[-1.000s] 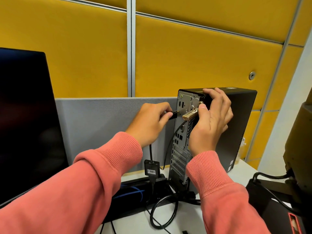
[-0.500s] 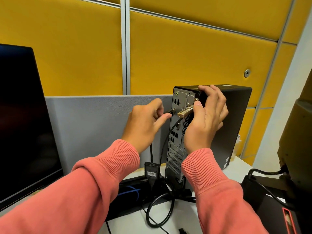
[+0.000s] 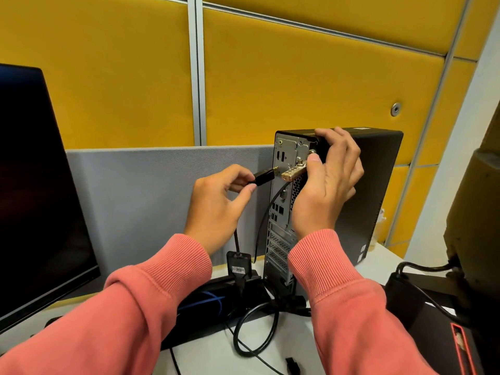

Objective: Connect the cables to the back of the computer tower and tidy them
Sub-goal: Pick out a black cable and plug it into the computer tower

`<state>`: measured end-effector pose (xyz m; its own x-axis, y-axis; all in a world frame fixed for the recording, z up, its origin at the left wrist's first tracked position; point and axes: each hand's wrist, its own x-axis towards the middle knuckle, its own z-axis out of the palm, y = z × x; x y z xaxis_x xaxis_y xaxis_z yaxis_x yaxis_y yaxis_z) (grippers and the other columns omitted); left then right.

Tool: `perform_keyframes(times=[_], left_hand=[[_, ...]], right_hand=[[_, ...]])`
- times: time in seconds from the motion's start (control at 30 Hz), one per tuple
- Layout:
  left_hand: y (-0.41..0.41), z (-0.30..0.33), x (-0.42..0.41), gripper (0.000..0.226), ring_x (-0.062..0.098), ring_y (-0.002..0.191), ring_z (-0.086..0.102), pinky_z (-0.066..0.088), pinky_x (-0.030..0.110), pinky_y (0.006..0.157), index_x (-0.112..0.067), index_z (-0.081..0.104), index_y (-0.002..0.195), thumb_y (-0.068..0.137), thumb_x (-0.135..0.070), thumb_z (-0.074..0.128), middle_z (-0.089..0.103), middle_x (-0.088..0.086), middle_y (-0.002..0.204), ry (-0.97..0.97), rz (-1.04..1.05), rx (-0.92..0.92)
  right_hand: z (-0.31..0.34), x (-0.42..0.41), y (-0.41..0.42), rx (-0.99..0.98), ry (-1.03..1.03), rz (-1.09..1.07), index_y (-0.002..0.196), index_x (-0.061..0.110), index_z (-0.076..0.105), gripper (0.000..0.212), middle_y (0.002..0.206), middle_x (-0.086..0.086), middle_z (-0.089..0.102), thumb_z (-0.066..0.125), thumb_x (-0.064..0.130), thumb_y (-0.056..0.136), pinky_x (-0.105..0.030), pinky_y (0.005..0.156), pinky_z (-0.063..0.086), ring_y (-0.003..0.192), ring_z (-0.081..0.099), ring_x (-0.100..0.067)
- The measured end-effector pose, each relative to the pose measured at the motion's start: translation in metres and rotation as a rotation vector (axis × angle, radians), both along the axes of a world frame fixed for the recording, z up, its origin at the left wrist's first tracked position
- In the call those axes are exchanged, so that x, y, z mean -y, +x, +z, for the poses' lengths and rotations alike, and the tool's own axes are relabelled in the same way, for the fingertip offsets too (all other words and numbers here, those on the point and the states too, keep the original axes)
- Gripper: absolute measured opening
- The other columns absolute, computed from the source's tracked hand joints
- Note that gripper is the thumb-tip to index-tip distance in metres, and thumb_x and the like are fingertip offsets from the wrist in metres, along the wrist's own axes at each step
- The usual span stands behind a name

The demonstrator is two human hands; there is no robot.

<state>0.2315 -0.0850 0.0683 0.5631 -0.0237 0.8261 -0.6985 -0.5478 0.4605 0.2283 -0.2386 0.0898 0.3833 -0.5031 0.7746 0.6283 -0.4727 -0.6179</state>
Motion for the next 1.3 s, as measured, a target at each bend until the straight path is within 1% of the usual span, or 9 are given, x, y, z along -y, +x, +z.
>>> perform_keyframes(times=[0.1, 0.17, 0.23, 0.53, 1.0, 1.1, 1.17, 1.23, 1.3], left_hand=[[-0.001, 0.001, -0.001, 0.009, 0.002, 0.084, 0.069, 0.057, 0.025, 0.080, -0.015, 0.074, 0.102, 0.093, -0.013, 0.073, 0.073, -0.011, 0.089, 0.086, 0.028, 0.080], [-0.001, 0.006, -0.002, 0.009, 0.009, 0.082, 0.069, 0.058, 0.036, 0.076, -0.014, 0.073, 0.103, 0.095, -0.012, 0.070, 0.073, -0.007, 0.089, 0.179, 0.051, 0.140], [0.001, 0.012, -0.004, 0.008, 0.016, 0.079, 0.069, 0.057, 0.042, 0.072, -0.013, 0.071, 0.103, 0.096, -0.012, 0.068, 0.073, -0.003, 0.088, 0.257, 0.070, 0.174], [0.005, 0.019, 0.000, 0.006, 0.017, 0.079, 0.068, 0.057, 0.042, 0.071, -0.013, 0.070, 0.101, 0.095, -0.011, 0.068, 0.073, -0.002, 0.088, 0.296, 0.093, 0.194], [0.005, 0.017, 0.005, 0.006, 0.018, 0.080, 0.070, 0.058, 0.043, 0.072, -0.017, 0.070, 0.101, 0.095, -0.015, 0.070, 0.074, -0.002, 0.088, 0.240, 0.134, 0.115], [-0.003, 0.020, 0.001, 0.013, 0.017, 0.088, 0.069, 0.058, 0.043, 0.078, -0.022, 0.066, 0.109, 0.096, -0.024, 0.068, 0.074, -0.004, 0.099, 0.288, 0.134, 0.053], [-0.010, 0.019, -0.003, 0.024, 0.014, 0.100, 0.067, 0.057, 0.044, 0.087, -0.025, 0.060, 0.121, 0.098, -0.032, 0.065, 0.070, -0.006, 0.114, 0.348, 0.104, -0.042], [-0.022, 0.016, -0.010, 0.044, 0.015, 0.121, 0.061, 0.051, 0.047, 0.102, -0.031, 0.044, 0.142, 0.101, -0.036, 0.059, 0.062, -0.005, 0.136, 0.434, 0.049, -0.163], [-0.034, 0.010, -0.017, 0.066, 0.018, 0.136, 0.050, 0.043, 0.050, 0.112, -0.041, 0.019, 0.157, 0.102, -0.037, 0.056, 0.048, -0.005, 0.152, 0.529, 0.020, -0.273]], right_hand=[[0.000, 0.000, 0.000, 0.002, 0.002, 0.003, 0.124, 0.035, 0.056, 0.036, 0.145, 0.017, 0.041, 0.046, 0.024, 0.091, -0.055, 0.106, 0.030, 0.140, 0.029, -0.013], [0.000, -0.001, 0.000, -0.002, 0.004, 0.003, 0.124, 0.035, 0.056, 0.037, 0.145, 0.017, 0.041, 0.046, 0.025, 0.090, -0.054, 0.106, 0.030, 0.139, 0.029, -0.012], [0.000, -0.001, 0.000, -0.004, 0.006, 0.006, 0.124, 0.034, 0.056, 0.037, 0.145, 0.017, 0.041, 0.046, 0.025, 0.090, -0.053, 0.107, 0.030, 0.139, 0.029, -0.012], [0.001, -0.003, 0.000, -0.001, 0.018, 0.001, 0.122, 0.033, 0.057, 0.036, 0.144, 0.017, 0.041, 0.047, 0.023, 0.089, -0.054, 0.106, 0.031, 0.138, 0.029, -0.012], [0.002, -0.004, -0.005, -0.033, 0.017, 0.014, 0.124, 0.032, 0.056, 0.036, 0.148, 0.017, 0.039, 0.046, 0.024, 0.090, -0.058, 0.109, 0.028, 0.144, 0.025, -0.016], [0.004, -0.006, -0.008, -0.050, 0.014, 0.008, 0.123, 0.032, 0.055, 0.034, 0.149, 0.016, 0.039, 0.046, 0.024, 0.091, -0.059, 0.109, 0.028, 0.146, 0.025, -0.018], [0.006, -0.007, -0.010, -0.077, 0.004, -0.008, 0.124, 0.032, 0.054, 0.033, 0.151, 0.013, 0.038, 0.044, 0.026, 0.093, -0.060, 0.109, 0.029, 0.147, 0.025, -0.019], [0.008, -0.009, -0.014, -0.123, -0.020, -0.018, 0.127, 0.032, 0.053, 0.034, 0.156, 0.011, 0.035, 0.043, 0.027, 0.095, -0.060, 0.111, 0.029, 0.149, 0.022, -0.019], [0.011, -0.008, -0.019, -0.185, -0.042, -0.009, 0.132, 0.034, 0.049, 0.036, 0.162, 0.011, 0.027, 0.043, 0.027, 0.097, -0.059, 0.116, 0.024, 0.153, 0.015, -0.019]])
